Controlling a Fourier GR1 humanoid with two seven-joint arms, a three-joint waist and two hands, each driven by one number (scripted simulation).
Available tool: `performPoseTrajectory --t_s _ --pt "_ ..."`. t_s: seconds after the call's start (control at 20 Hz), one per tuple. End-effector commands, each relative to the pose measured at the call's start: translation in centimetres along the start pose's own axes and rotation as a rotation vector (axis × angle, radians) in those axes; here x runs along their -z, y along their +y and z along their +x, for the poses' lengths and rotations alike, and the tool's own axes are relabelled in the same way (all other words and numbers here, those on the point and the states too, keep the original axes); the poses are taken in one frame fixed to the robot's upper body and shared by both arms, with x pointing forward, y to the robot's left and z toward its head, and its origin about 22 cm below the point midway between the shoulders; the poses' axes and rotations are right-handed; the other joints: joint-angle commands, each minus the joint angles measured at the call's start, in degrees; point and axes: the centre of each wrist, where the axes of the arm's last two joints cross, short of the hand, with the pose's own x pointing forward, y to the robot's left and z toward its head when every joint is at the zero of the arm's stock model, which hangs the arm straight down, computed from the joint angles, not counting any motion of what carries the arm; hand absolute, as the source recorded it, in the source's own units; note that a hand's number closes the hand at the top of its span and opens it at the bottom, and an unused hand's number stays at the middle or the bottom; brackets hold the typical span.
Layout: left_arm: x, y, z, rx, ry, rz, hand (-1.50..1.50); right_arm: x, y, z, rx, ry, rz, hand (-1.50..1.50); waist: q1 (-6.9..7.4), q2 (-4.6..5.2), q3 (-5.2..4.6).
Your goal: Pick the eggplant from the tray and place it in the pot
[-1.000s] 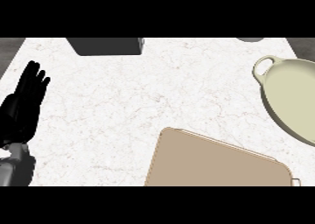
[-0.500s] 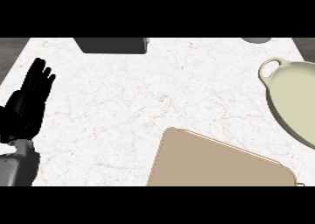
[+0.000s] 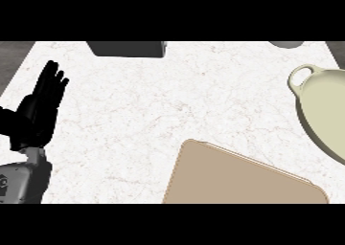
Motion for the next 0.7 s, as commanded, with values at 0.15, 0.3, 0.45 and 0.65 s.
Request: performPoseTrajectory --t_s 0.15,0.3,0.45,0.65 --pt "-1.1 -0.7 0.6 0.008 -0.014 -0.008 0.00 1.9 3.6 -3.9 -0.084 0.016 0.050 1.50 0.56 -0.06 0.08" --pt "0.7 -0.2 -0.1 0.010 -0.018 -0.008 0.00 3.5 6.7 -3.7 0.018 0.082 0.152 1.50 0.41 0.20 0.04" --pt "-0.8 -1.5 -0.3 -0.005 -0.007 -0.012 0.00 3.2 7.6 -4.3 0.077 0.191 0.213 -1.50 0.58 0.10 0.05" --pt "0.3 0.2 -0.9 0.010 -0.009 -0.008 0.00 3.2 8.7 -4.7 0.221 0.128 0.303 -1.50 0.32 0.37 0.08"
